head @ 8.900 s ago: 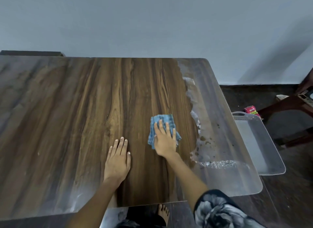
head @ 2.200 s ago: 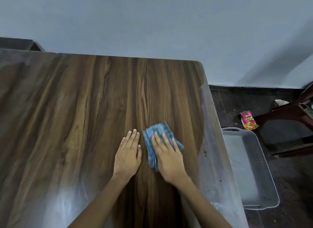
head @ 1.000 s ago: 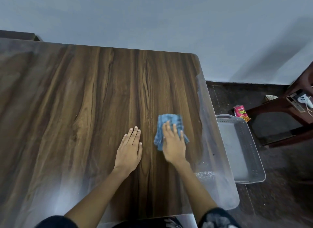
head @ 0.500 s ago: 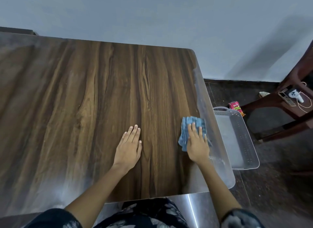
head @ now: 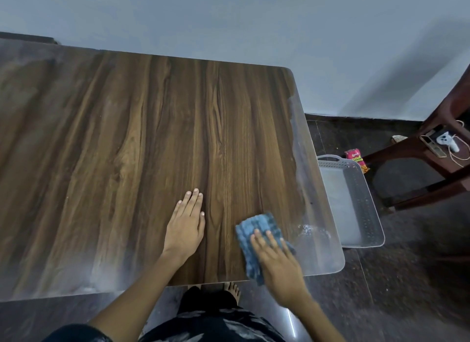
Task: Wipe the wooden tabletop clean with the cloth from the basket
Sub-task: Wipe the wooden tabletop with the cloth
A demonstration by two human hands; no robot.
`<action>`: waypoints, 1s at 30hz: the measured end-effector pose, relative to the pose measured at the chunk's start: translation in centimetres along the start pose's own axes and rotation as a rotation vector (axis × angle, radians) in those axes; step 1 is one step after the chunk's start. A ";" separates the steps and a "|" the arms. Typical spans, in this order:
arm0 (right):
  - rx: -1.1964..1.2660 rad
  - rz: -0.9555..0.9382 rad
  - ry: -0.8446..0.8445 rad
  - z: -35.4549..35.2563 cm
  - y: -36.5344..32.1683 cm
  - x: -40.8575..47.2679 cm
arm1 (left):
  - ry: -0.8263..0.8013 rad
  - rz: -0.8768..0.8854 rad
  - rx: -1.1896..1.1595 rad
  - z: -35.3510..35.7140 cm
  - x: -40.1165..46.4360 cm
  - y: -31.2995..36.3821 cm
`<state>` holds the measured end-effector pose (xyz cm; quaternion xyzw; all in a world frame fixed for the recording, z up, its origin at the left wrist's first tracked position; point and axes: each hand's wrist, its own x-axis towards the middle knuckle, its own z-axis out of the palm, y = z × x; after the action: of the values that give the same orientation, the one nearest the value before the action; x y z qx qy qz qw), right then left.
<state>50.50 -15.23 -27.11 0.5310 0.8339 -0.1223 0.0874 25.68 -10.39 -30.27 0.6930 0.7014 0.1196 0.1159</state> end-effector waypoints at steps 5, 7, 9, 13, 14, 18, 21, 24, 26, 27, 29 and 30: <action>0.100 0.245 0.038 -2.7 5.0 3.8 | 0.011 -0.048 -0.007 0.4 -1.1 0.7; 0.117 0.286 0.082 -3.6 4.2 6.3 | 0.020 -0.067 -0.011 0.5 -1.6 1.1; 0.145 0.231 0.133 -3.9 2.0 7.8 | 0.028 -0.088 -0.020 0.6 -2.1 1.4; 0.081 -0.051 0.075 -2.2 -2.2 6.1 | 0.036 -0.122 -0.030 1.0 -2.5 1.9; 0.044 -0.120 0.053 -1.4 -2.8 4.9 | 0.039 -0.130 -0.029 1.0 -2.6 1.9; 0.005 -0.239 -0.054 0.7 -0.7 -0.9 | 0.052 -0.173 -0.031 1.4 -3.0 2.5; -0.022 -0.202 0.062 0.6 3.8 -3.7 | 0.067 -0.225 -0.045 1.8 -3.2 3.2; 0.018 -0.060 0.040 -0.2 7.9 -3.1 | 0.075 -0.269 -0.054 1.9 -3.3 3.8; 0.065 0.015 0.055 -0.8 8.5 -0.7 | 0.081 -0.277 -0.062 1.8 -3.3 4.0; 0.089 0.035 0.063 -1.3 7.7 0.7 | 0.086 -0.275 -0.072 1.6 -3.3 4.0; 0.127 -0.001 0.095 -2.4 4.7 3.3 | 0.094 -0.271 -0.104 1.3 -3.1 3.9; 0.139 -0.059 0.100 -2.7 2.6 4.0 | 0.101 -0.263 -0.124 1.1 -3.0 3.8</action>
<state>51.13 -9.89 -25.88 0.5163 0.8421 -0.1557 0.0051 29.65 -13.35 -30.09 0.5797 0.7825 0.1808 0.1377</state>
